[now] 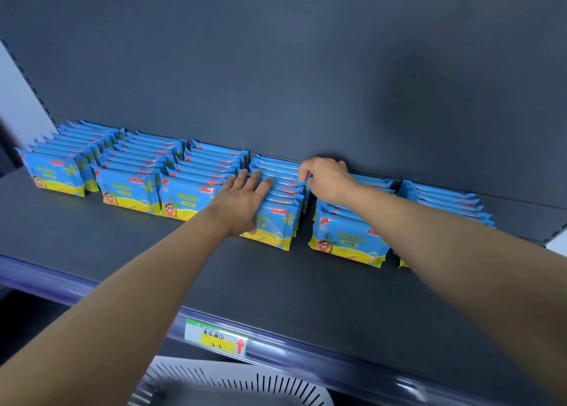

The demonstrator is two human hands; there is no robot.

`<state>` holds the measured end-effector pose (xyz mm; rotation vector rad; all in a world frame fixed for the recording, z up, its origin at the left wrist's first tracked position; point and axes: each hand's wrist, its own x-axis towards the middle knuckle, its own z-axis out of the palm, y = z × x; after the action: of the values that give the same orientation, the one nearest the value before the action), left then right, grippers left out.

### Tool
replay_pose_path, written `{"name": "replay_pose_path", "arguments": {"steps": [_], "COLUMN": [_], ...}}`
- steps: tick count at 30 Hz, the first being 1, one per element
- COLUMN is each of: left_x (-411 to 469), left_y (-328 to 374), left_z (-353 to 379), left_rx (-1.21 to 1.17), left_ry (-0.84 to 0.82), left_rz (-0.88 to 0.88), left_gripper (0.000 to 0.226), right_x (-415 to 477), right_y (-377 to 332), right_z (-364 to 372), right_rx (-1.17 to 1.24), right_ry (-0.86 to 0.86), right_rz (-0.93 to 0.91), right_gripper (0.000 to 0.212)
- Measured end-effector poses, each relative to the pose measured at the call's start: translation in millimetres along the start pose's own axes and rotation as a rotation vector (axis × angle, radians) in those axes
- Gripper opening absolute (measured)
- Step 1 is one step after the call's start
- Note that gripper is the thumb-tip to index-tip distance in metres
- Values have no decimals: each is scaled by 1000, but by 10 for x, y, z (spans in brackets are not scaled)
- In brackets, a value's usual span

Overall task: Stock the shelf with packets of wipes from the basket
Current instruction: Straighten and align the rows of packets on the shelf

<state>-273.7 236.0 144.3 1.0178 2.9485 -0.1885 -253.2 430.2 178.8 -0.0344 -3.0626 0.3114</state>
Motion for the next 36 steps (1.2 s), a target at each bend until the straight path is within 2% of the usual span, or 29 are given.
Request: {"name": "replay_pose_path", "arguments": {"steps": [4,11,15,19,24,30,36], "left_x": [-10,-11,-11,-3,-4,1,11], "left_y": [-11,-17,-24,-18,-20,-21,-30], "left_z": [32,35,29,29,40,42,52], "left_rx": [22,21,26,30,23,25,33], "left_ry": [2,-5,-4,-8,-12,-16,-17], "left_rz": [21,35,46,46,49,50,50], "left_gripper": [102,101,101,102,101,100,99], "right_x": [21,-8,-6,39,42,46,-4], "right_y": [-39,-106,-37,63,49,5,62], "right_z": [18,-24,-29,-110,-108,-71,-107], "right_rx": [-51,-118,-10,157,76,-13,-3], "right_ry": [40,7,-31,22,-1,50,46], "right_rz": [2,6,21,99,142,148,122], "right_gripper": [22,29,26,28,24,31,31]}}
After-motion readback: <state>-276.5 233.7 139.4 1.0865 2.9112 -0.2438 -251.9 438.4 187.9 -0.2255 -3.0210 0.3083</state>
